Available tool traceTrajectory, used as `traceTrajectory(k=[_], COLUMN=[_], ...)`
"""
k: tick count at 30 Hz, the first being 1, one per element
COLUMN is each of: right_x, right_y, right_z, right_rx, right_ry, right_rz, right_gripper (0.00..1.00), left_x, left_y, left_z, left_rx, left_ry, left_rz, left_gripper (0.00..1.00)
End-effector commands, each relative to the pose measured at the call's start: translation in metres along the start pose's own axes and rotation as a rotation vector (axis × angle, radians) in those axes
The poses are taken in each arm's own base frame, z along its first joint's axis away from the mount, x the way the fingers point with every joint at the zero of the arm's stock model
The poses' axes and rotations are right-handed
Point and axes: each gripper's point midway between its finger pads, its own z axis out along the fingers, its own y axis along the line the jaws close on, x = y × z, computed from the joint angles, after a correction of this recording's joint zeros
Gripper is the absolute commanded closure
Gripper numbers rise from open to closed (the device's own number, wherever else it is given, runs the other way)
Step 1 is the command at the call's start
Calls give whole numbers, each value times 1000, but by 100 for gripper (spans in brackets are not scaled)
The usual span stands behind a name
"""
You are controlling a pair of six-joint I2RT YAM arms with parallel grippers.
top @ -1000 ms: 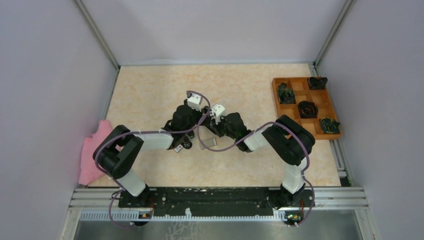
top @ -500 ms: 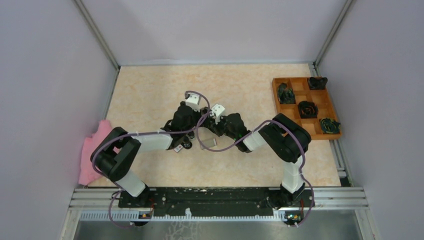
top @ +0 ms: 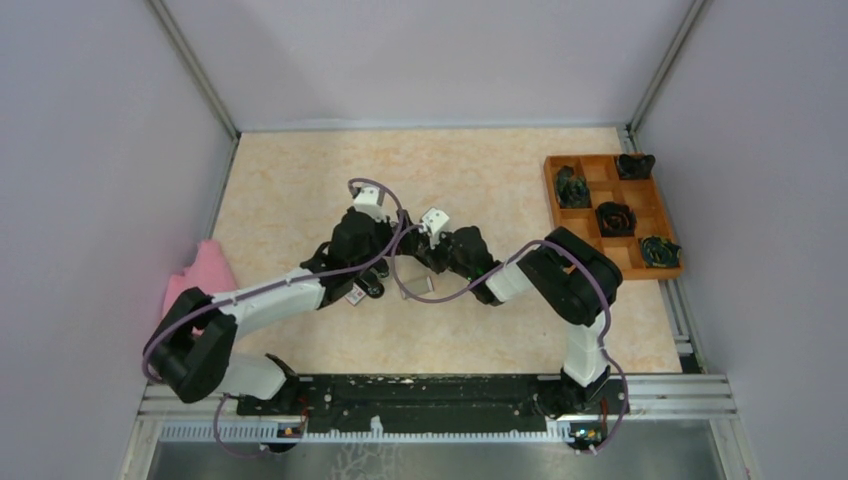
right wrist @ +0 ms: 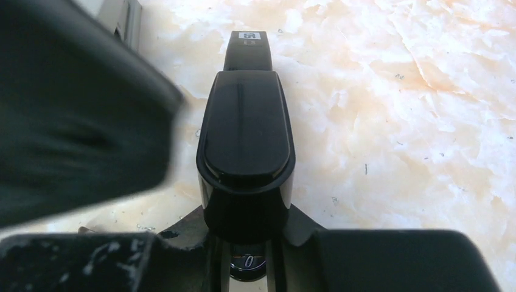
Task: Load the staples into the stapler
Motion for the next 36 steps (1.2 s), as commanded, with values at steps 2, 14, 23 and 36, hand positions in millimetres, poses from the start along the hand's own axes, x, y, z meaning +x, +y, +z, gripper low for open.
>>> traceTrajectory(k=[2,14,23,36], right_x=[-23,-37,-63,-28], right_y=[9,8,7,15], right_z=[-3,-36,-22,-3], right_rx=[-31,-27,-53,-99], right_ry=[-32,99,191,316], right_rz=[-21,-14,-15,3], right_gripper=[76,53,51,79], left_x=[-15,1,6,3], left_y=[2,74,90,88], left_z=[-22,-74,-97,-95], left_rx=[5,-168,-235,-217], left_ry=[-14,92,156,143], left_rz=[-149,-347,-387,-397], left_gripper=[1,1,1,1])
